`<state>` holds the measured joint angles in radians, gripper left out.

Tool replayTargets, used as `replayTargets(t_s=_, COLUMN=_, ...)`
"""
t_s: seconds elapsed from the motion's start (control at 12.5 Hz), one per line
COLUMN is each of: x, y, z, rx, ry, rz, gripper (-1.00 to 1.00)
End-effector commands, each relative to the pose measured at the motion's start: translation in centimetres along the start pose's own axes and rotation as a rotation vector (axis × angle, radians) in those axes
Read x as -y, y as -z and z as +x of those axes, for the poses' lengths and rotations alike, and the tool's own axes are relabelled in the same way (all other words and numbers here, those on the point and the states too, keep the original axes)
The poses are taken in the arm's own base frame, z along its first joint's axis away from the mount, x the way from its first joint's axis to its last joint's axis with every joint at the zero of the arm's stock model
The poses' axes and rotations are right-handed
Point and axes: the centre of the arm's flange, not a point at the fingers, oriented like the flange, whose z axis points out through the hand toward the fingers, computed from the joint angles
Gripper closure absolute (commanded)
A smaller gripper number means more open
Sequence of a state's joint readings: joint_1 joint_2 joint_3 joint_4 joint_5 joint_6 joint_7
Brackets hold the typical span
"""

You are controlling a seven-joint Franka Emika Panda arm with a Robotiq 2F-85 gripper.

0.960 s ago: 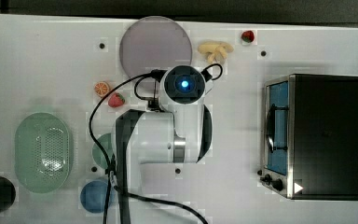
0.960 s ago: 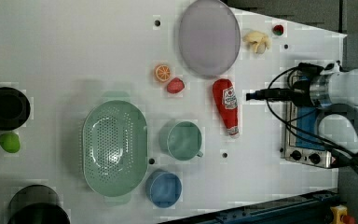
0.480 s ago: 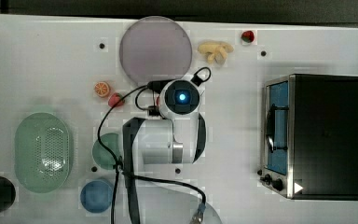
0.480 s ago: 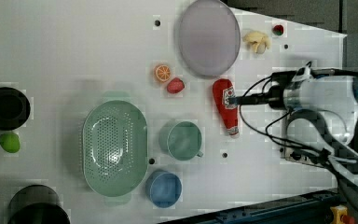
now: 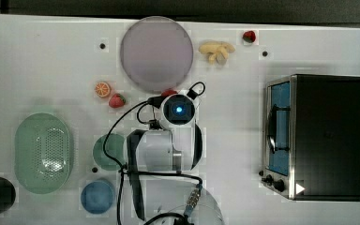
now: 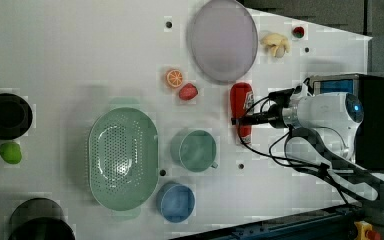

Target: Pick Ketchup from the table and place it in strainer.

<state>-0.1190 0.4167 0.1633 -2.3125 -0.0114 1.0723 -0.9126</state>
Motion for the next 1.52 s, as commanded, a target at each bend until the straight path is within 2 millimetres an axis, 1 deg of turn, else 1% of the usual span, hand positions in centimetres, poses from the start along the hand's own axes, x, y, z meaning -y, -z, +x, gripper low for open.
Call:
replayTargets(t_s=0.08, x=-0.2, y=0.0, z=0.4, rx=-0.048, ry=0.039, rz=-0.005, gripper=-1.00)
replayTargets(t_s=0.4, x=-0.3, y=-0.8, z=-0.1, rx=-0.035, ry=0.031, rz=-0.003, gripper=-1.00)
replayTargets(t_s=0.48, x=-0.3, y=-0.9, z=0.0, rx=-0.038, ry=0.032, rz=-0.004, gripper=-0.92)
replayTargets(t_s=0.64, x=0.1, y=-0.5, z=0.4, rx=-0.047, ry=0.040, rz=-0.004, gripper=-0.43)
replayTargets(t_s=0.72, x=0.1, y=-0.1, z=0.6, rx=-0.054, ry=0.041, rz=-0.006, gripper=-0.23)
replayTargets(t_s=0.88, x=0.3, y=1.6, z=1.0, rx=-0.079, ry=0.048, rz=-0.015, gripper=-0.23)
replayTargets(t_s=0.96, x=0.5, y=2.9, z=1.2, rx=-0.087, ry=0.051, rz=-0.020, gripper=-0.23)
replayTargets(t_s=1.12, x=0.8, y=6.4, z=1.3, rx=-0.084, ry=0.014, rz=-0.029, gripper=-0.23)
replayTargets(t_s=1.28, x=1.9, y=11.2, z=1.1, rx=-0.070, ry=0.001, rz=-0.042, gripper=-0.23)
replayTargets(t_s=1.52, x=4.8, y=19.1, z=0.6, rx=-0.089, ry=0.040, rz=-0.071, gripper=-0.23)
